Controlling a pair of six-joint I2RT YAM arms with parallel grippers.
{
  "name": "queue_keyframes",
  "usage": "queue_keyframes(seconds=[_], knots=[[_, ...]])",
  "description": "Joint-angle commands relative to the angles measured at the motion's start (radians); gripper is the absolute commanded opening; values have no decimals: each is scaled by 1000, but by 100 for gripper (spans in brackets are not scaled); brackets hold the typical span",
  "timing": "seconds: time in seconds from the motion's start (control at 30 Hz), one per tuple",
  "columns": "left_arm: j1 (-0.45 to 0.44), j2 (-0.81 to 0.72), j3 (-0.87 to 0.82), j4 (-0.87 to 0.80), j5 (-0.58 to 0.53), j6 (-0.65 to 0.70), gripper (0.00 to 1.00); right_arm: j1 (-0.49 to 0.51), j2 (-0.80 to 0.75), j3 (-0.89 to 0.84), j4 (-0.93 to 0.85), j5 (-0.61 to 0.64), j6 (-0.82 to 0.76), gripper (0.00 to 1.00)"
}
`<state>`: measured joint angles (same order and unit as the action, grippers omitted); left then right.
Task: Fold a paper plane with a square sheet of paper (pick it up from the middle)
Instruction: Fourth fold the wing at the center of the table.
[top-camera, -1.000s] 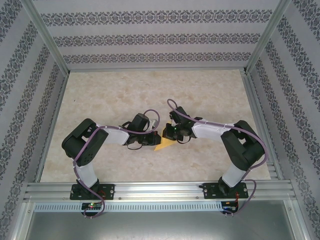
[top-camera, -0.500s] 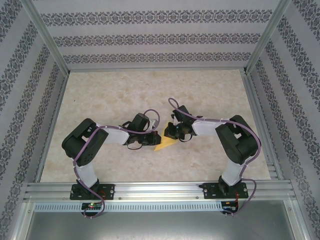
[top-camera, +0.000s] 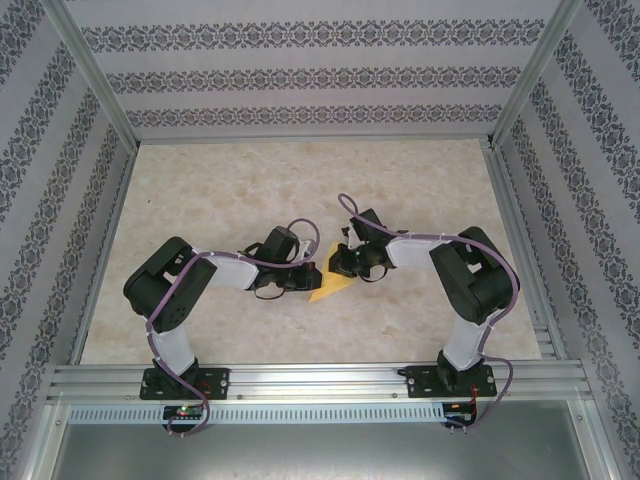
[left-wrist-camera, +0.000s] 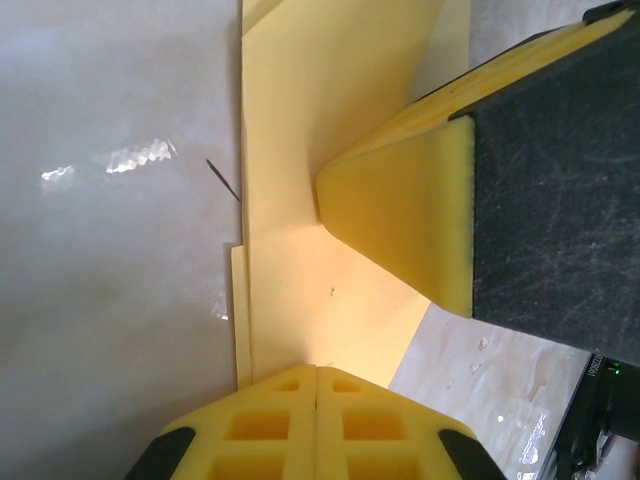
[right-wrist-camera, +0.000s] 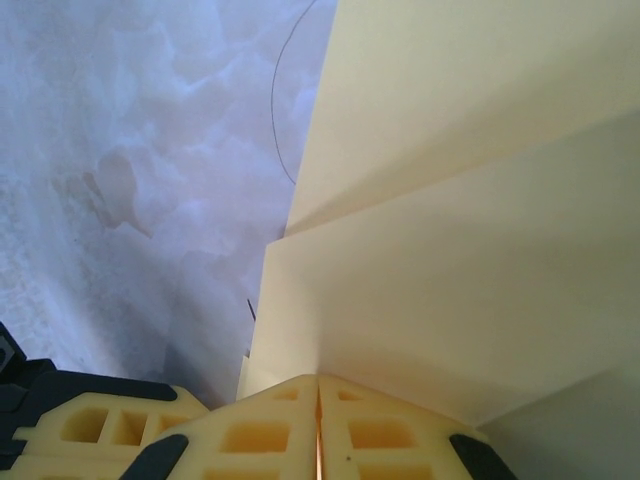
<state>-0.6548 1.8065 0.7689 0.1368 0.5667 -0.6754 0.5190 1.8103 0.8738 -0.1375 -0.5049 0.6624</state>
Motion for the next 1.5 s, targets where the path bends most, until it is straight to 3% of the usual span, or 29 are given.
queue_keyframes(seconds=[0.0,0.37,0.57,0.87,0.97,1.2,1.47], knots=[[6,22,-53,-164,-52,13,0,-62,61,-26,17,83,-61,9],[5,27,-62,-172,-46,19,0,-208,89,-5,57,45,-77,9],[6,17,-57,-165,-36,22,0,-231,95,17,46,25,-88,9],[7,-183,-6,-183,-135,87,0,-122,65,-31,51,-7,-55,9],[6,-227,-10,-117,-107,78,2,-62,38,-72,97,3,7,10],[0,-160,-9,-53,-52,29,3,92,8,-117,188,66,164,10],[-2,-122,-27,-103,-111,27,0,117,-1,-117,205,88,199,9]])
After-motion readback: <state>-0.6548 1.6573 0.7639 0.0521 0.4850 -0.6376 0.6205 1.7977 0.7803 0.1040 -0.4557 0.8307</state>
